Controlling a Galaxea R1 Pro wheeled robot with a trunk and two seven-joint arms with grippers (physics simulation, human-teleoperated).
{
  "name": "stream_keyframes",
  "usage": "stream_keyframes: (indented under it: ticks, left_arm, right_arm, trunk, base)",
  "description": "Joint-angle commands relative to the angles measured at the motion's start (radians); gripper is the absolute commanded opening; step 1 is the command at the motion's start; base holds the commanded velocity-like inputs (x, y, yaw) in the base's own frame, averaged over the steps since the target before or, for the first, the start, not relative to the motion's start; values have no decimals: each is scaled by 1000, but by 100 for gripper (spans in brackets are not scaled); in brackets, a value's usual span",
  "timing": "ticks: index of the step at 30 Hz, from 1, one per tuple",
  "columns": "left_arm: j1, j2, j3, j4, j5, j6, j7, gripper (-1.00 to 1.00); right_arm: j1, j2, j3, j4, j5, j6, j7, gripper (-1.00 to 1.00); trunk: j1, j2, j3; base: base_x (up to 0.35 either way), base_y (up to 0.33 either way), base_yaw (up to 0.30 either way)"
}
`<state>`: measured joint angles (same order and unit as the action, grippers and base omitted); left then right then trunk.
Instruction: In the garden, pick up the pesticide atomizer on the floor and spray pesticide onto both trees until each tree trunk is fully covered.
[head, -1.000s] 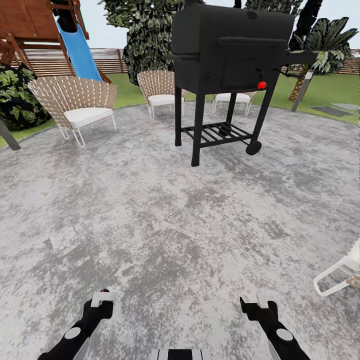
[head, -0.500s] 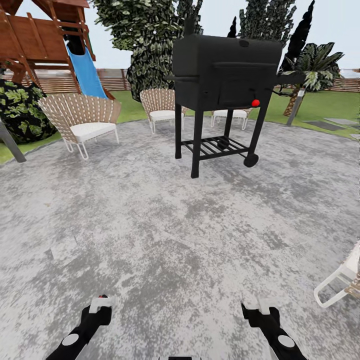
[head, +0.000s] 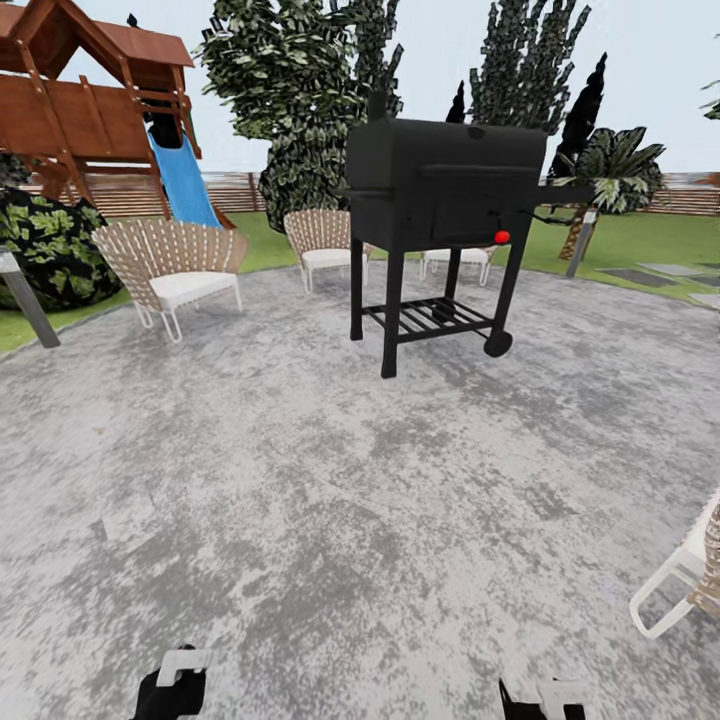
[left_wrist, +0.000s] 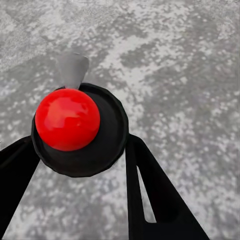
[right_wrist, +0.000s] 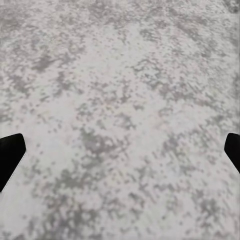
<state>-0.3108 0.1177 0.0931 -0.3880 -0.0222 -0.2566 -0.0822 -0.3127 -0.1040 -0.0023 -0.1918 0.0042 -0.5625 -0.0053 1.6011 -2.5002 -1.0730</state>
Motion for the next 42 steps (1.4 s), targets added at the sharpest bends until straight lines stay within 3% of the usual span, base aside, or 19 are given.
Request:
stream_keyframes:
  ticks: [1,11,32,42]
  left_arm:
    - [0,-1,9,1,-2,-3,-8,-100]
    - [4,-1,11,1,-1,-3,-8,-100]
    - [4,-1,11,1,-1,-3,-8,-100]
    - [4,-1,11,1,-1,-3,-8,-100]
  right_arm:
    - [0,0,0,1,0,-3,-1,100]
    - [0,-4,0,7,0,-2,0,100]
    - [-1,0,2,20,0,-2,1,100]
    - [-1,1,2,20,1,-1,1,100]
  trunk:
    - [-1,0,3]
    - [-36,63,37]
    - [-116,210,103]
    - [-154,280,134]
  base:
    - [0,0,0]
    - [0,0,-61]
    - [0,0,-258]
    - [0,0,-22]
